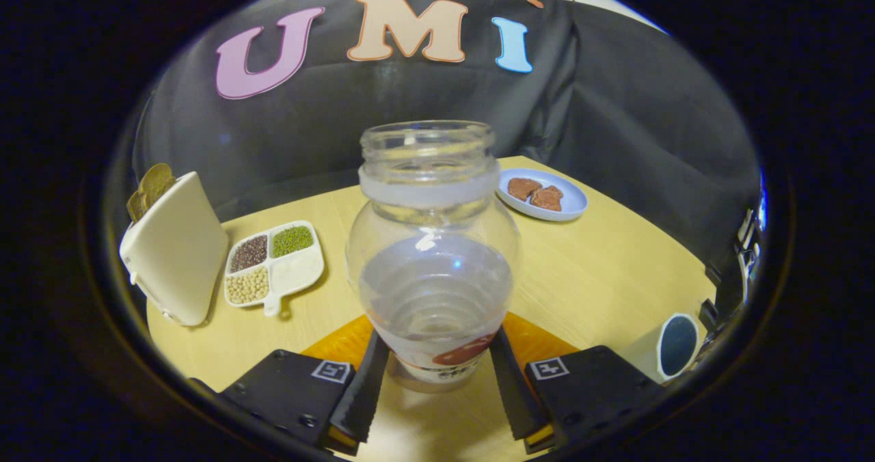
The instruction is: Take the bottle from table, then pour the juice into the cup, finally place the bottle on the coaster
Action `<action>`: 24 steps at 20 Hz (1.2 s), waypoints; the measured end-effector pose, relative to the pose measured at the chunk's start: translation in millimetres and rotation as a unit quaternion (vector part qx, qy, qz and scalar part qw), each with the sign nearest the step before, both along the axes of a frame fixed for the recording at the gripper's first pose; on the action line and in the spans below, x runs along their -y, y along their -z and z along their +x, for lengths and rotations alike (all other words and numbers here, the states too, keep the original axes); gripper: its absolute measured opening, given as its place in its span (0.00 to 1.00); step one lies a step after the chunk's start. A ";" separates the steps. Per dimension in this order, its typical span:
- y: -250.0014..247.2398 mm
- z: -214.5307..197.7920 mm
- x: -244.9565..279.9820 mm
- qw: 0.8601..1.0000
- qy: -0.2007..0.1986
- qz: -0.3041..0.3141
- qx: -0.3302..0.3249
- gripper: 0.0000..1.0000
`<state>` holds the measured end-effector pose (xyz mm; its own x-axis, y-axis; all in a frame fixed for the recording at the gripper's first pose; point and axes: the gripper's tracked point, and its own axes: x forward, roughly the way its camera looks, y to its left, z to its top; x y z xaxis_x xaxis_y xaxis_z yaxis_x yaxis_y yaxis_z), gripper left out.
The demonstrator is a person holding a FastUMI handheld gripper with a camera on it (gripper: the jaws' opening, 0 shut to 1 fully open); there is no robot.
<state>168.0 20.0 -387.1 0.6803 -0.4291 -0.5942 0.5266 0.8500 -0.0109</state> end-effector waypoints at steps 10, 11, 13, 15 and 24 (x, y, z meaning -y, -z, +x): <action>11.6 -12.6 -0.1 0.999 -0.003 0.007 -0.035 0.85; 11.0 -12.2 -0.3 0.999 -0.002 0.009 -0.033 0.85; 9.2 -12.7 -2.0 0.999 0.002 0.016 -0.029 0.92; 5.7 -13.2 -2.4 0.999 0.005 0.022 -0.022 0.99; -10.7 -28.0 -4.1 1.000 -0.015 0.018 -0.018 1.00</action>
<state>140.0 24.0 -376.3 0.6701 -0.3873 -0.6332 0.5013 0.8653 0.0013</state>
